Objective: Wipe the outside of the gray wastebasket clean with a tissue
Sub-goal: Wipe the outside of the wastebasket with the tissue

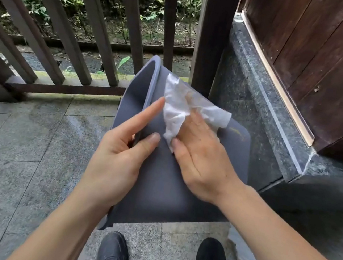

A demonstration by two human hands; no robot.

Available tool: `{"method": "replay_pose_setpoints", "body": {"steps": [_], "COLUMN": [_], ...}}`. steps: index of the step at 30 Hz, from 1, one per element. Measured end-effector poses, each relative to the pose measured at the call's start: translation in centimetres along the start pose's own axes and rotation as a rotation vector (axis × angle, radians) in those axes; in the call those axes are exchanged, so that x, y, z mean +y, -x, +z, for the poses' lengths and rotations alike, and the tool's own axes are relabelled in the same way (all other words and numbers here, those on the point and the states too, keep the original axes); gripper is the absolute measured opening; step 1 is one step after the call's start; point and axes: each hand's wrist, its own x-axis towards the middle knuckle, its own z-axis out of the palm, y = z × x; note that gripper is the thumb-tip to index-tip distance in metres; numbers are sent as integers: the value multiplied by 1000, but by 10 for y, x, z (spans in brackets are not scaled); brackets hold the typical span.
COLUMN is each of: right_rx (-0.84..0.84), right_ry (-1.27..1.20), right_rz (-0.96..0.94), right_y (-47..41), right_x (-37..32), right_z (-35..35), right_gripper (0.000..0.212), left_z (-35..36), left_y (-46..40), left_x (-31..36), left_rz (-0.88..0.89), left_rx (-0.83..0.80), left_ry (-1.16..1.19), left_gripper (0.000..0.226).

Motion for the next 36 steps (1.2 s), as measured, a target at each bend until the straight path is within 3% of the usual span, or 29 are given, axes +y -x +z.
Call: {"method": "replay_pose_setpoints", "body": {"steps": [3,5,9,18,23,28,32,36], "right_rx": [101,121,48,-179,-155,-128,-9,82], "right_ry": [-130,-82,78,14,64,-13,-3,5], "right_rz": [327,376,47,-113,-229,-132,23,30], "right_y": [-8,-8,6,36,48,27,10,5], "right_x": [28,27,-22,-46,-61,-45,-23,-13], "right_z": [-16,-16,12,36,55,40,25,15], "right_gripper": [25,23,45,60,65,38,46,46], "left_z": [4,6,-1,-33,-46,-39,-20,-18], "left_y": [1,2,-2,-11,-14,-11,-5,-2], "left_x": [-4,-5,-3,-6,-6,-8,-6,-12], "left_rz": [-39,-50,-32,-100,-66,-50,48,46], "left_rx": [-1,-19,9,260,301,248,98,70], "left_ry": [0,-1,-32,16,83,40,-96,-227], "left_gripper": [56,57,57,50,46,44,46,55]}}
